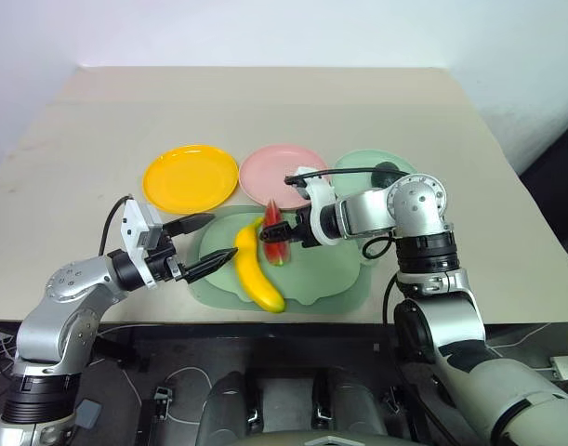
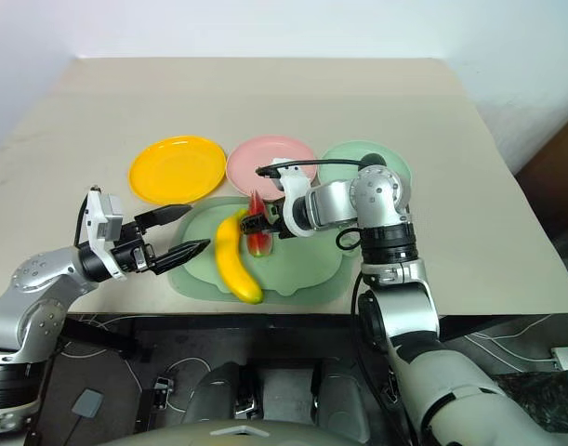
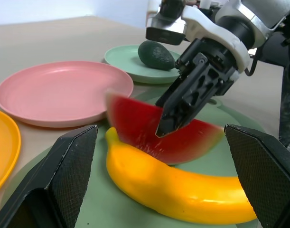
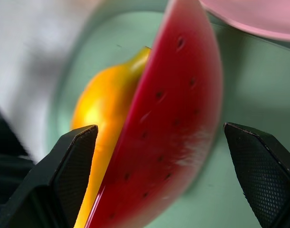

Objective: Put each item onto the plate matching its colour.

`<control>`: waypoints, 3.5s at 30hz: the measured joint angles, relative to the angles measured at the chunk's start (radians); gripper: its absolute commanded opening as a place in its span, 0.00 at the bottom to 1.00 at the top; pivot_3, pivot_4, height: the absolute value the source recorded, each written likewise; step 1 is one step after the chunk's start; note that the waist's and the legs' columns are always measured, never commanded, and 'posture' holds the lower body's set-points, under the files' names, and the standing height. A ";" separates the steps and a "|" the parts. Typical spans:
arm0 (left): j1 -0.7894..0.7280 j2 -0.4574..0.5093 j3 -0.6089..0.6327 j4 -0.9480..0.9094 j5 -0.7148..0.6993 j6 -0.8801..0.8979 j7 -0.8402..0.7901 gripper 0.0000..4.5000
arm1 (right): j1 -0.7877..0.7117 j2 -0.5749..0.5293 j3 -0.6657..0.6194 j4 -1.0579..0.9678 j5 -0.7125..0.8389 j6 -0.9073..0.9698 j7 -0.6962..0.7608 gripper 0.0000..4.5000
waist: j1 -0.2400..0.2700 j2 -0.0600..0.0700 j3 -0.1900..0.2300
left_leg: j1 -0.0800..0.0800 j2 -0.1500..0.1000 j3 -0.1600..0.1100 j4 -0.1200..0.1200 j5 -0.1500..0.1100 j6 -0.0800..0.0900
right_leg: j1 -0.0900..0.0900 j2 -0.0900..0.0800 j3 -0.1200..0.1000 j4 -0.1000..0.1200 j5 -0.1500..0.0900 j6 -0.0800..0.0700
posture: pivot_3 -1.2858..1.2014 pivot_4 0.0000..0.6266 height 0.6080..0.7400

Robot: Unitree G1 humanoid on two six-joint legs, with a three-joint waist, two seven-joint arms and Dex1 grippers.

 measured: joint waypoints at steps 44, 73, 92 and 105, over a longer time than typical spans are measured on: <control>0.009 -0.019 -0.010 0.035 0.038 -0.044 -0.011 1.00 | 0.039 -0.079 0.370 -0.201 -0.454 -0.130 0.443 0.56 | 0.001 0.000 0.000 | 0.000 0.001 0.000 -0.001 0.000 0.000 | -0.001 0.000 0.000 -0.001 0.000 0.000 | 0.52 0.24 0.66; 0.011 -0.020 -0.006 0.038 0.039 -0.045 -0.001 1.00 | -0.153 -0.164 0.279 -0.030 -0.512 -0.258 0.646 0.53 | -0.001 0.000 0.000 | -0.005 0.001 0.001 -0.001 0.000 0.000 | -0.006 0.000 0.000 -0.001 0.000 0.000 | 0.52 0.24 0.66; 0.070 -0.019 0.020 0.012 0.041 -0.061 0.010 1.00 | -0.448 0.111 0.238 1.045 -0.834 -1.094 0.691 0.53 | -0.003 0.000 0.001 | -0.015 0.000 0.005 0.001 0.001 -0.001 | -0.017 0.001 0.002 0.002 0.000 0.000 | 0.52 0.24 0.66; 0.073 -0.013 0.023 -0.038 0.035 -0.031 0.051 1.00 | -0.473 0.110 0.150 1.099 -0.908 -1.176 0.656 0.99 | -0.002 0.000 0.001 | -0.015 0.001 0.004 0.001 0.001 -0.001 | -0.017 0.002 0.002 0.002 0.000 0.000 | 0.52 0.24 0.66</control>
